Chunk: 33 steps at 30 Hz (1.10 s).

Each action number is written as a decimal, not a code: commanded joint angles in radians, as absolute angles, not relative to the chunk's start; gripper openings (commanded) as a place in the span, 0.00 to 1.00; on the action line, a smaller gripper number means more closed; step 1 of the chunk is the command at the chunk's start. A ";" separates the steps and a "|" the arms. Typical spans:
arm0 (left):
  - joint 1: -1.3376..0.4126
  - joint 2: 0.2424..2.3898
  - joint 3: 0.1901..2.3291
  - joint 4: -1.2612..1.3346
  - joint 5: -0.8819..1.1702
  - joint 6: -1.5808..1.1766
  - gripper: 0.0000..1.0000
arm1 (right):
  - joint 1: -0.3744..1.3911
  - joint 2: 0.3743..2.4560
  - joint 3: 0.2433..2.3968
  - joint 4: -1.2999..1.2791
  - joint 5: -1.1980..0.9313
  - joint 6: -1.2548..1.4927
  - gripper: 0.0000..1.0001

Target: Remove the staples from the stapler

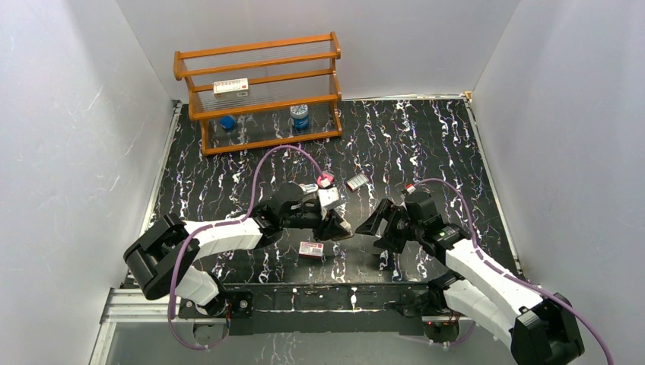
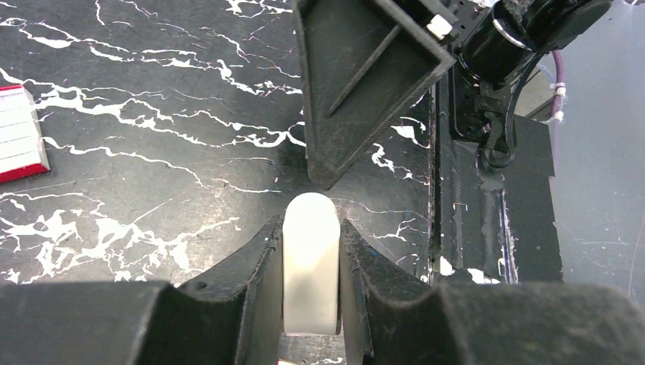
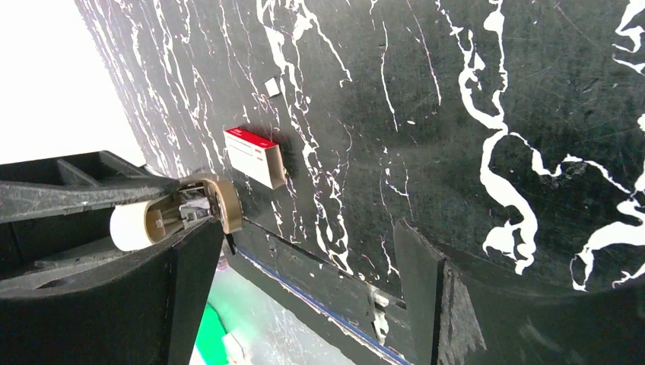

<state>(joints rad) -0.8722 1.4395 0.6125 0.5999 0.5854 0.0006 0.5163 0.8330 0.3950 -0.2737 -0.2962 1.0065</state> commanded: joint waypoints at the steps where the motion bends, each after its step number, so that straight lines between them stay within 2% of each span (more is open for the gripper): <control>1: -0.867 1.396 0.641 0.635 0.645 0.007 0.00 | 0.512 0.872 0.403 -0.187 -0.344 1.002 0.91; 23: -0.867 1.402 0.588 0.886 0.600 -0.144 0.00 | 0.512 0.993 0.324 -0.045 -0.451 1.046 0.90; 33: -0.867 1.420 0.599 0.919 0.597 -0.166 0.00 | 0.511 1.038 0.301 0.020 -0.483 1.074 0.91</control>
<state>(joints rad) -0.8722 1.4395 0.5900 0.8528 0.6022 -0.1551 0.5117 1.0328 0.2962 -0.0460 -0.4530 1.0660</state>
